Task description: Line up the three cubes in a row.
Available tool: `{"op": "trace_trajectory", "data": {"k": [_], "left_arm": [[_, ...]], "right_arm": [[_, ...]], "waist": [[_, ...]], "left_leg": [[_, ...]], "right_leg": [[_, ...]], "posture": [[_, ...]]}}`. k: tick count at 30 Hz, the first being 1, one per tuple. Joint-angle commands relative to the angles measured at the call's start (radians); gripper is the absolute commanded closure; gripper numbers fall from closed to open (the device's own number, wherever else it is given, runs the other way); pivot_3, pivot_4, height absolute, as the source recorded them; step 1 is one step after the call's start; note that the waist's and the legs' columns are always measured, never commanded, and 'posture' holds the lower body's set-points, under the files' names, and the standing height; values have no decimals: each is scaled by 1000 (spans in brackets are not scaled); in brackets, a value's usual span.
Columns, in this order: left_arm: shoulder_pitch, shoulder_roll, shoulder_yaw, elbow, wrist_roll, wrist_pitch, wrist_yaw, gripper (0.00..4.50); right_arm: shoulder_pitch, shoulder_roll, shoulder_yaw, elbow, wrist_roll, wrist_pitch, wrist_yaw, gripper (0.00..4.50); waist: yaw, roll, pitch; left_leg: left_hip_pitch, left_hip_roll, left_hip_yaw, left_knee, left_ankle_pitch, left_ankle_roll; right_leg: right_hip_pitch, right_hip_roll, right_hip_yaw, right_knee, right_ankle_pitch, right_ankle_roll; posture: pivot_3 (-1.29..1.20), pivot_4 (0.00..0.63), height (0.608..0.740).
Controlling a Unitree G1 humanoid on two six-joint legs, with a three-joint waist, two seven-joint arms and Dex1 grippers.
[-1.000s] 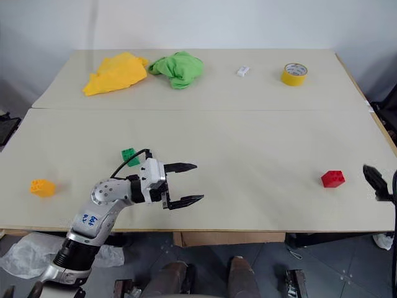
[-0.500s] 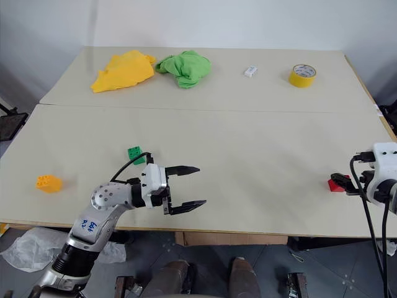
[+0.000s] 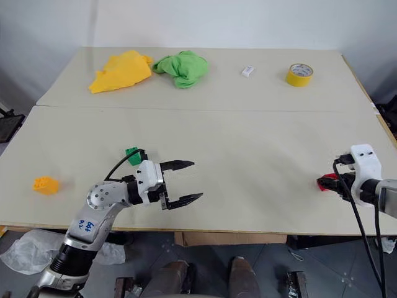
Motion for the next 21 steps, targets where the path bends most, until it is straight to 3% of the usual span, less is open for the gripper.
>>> {"op": "trace_trajectory", "data": {"k": [1, 4, 6, 9, 14, 17, 21], "left_arm": [[46, 44, 65, -33, -28, -25, -18, 0], [99, 89, 107, -41, -56, -21, -48, 0], [110, 103, 123, -34, -60, -21, -52, 0], [132, 115, 157, -40, -63, -16, -33, 0], [167, 108, 176, -83, -60, -4, 3, 0], [220, 101, 179, -128, -58, 4, 29, 0], [242, 97, 185, -150, -52, 13, 60, 0]], "right_arm": [[-140, -89, 180, -123, -14, -136, 244, 2995], [-300, -66, 392, -142, -80, -275, 449, 2995], [-402, -18, 479, -120, -82, -244, 503, 2995], [-541, 92, 664, -57, -218, -322, 546, 2995], [-645, 267, 761, 34, -296, -305, 521, 2995], [-648, 298, 844, 29, -374, -349, 539, 2995], [-633, 321, 858, 28, -424, -367, 531, 2995]], "waist": [[-10, 1, 0], [-18, 0, 1], [-16, -1, 1], [-13, -2, 2], [-11, -2, 2], [-13, -2, 2], [-13, -2, 2]], "left_leg": [[0, 0, 0, 0, 0, 0], [-1, 3, 0, -1, -1, -2], [-1, 3, -1, -1, -1, -2], [-3, 2, -2, 0, -1, -2], [-5, 0, -4, 0, -1, -1], [-9, -1, -6, 1, -2, -1], [-14, -2, -8, 2, -2, 0]], "right_leg": [[-1, 0, 0, 0, 0, 0], [-2, 2, 0, -1, 0, -1], [-2, 3, -1, -2, 0, -1], [-2, 1, -1, -2, 0, -1], [-5, -1, -2, 0, 0, -1], [-7, -1, -4, 1, 0, -1], [-10, -2, -9, 1, 0, -1]], "posture": [[0, 150, 740], [0, 150, 740], [0, 150, 740], [0, 150, 740], [0, 150, 740], [0, 150, 740], [0, 150, 740]]}}
